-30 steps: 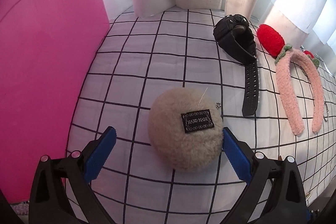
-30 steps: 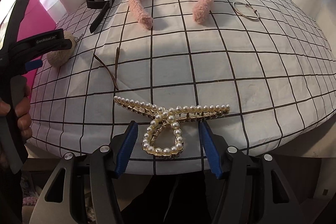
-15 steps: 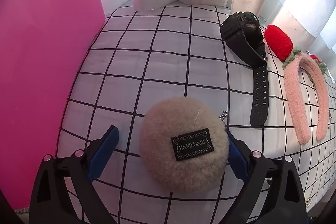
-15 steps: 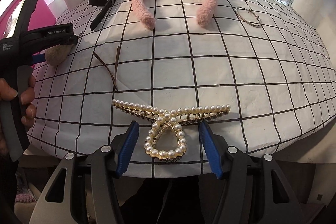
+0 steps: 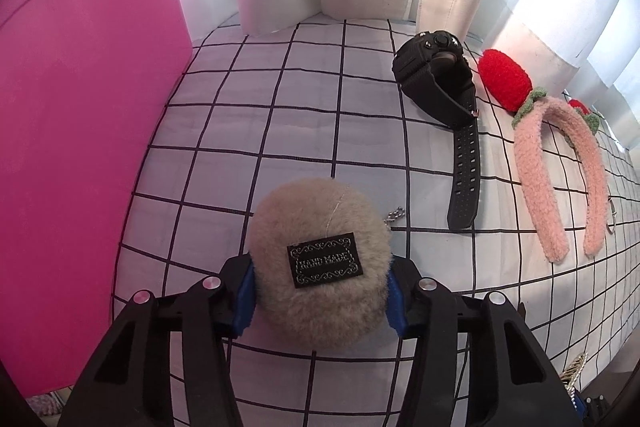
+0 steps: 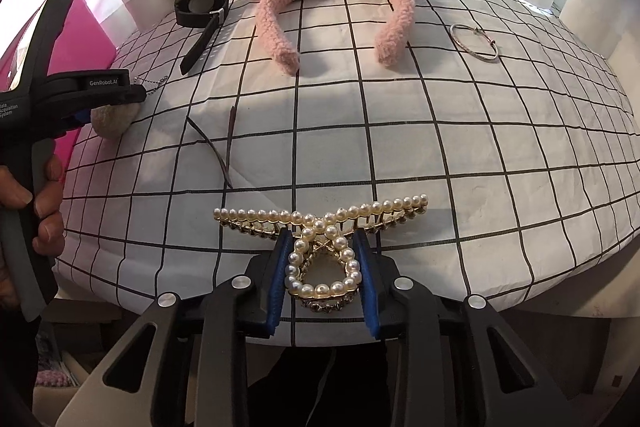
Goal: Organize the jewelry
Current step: 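Carry pearl clip and pom-pom over the pink tub and open both tools to drop them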
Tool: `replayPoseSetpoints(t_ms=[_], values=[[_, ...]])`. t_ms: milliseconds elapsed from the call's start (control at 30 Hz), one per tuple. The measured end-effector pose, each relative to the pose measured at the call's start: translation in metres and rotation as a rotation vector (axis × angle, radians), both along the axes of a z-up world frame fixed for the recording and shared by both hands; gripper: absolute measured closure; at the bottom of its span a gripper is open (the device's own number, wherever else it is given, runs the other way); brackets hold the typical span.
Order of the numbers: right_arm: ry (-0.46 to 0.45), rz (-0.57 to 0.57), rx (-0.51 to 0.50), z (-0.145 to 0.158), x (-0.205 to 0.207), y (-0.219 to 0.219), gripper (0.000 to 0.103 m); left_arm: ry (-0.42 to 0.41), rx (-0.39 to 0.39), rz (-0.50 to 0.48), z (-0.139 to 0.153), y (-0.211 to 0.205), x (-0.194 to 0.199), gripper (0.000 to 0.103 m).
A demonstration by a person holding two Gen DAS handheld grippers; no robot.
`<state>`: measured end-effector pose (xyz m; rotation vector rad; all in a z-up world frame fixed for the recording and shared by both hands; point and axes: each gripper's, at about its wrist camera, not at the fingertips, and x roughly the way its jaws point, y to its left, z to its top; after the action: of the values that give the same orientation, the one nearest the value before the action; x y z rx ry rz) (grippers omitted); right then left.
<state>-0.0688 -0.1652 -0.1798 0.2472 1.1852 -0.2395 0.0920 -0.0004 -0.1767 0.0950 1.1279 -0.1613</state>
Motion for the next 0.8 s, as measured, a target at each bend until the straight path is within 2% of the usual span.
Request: replayPoseSetpoints(t_ms=[167,533,800], values=[[-0.017,0.010,-0.004,0.006,0.000,0.004,0.073,-0.045,-0.005,-0.016,0.018,-0.002,-0.006,0.055],[-0.060,0.027,-0.028,0.026,0.006,0.001,0.073,-0.088,-0.042,-0.010,0.050,0.005,-0.016,0.055],[-0.111,0.056,-0.051,0.051,0.016,-0.001,0.073,-0.138,-0.057,0.003,0.084,0.009,-0.023,0.055]])
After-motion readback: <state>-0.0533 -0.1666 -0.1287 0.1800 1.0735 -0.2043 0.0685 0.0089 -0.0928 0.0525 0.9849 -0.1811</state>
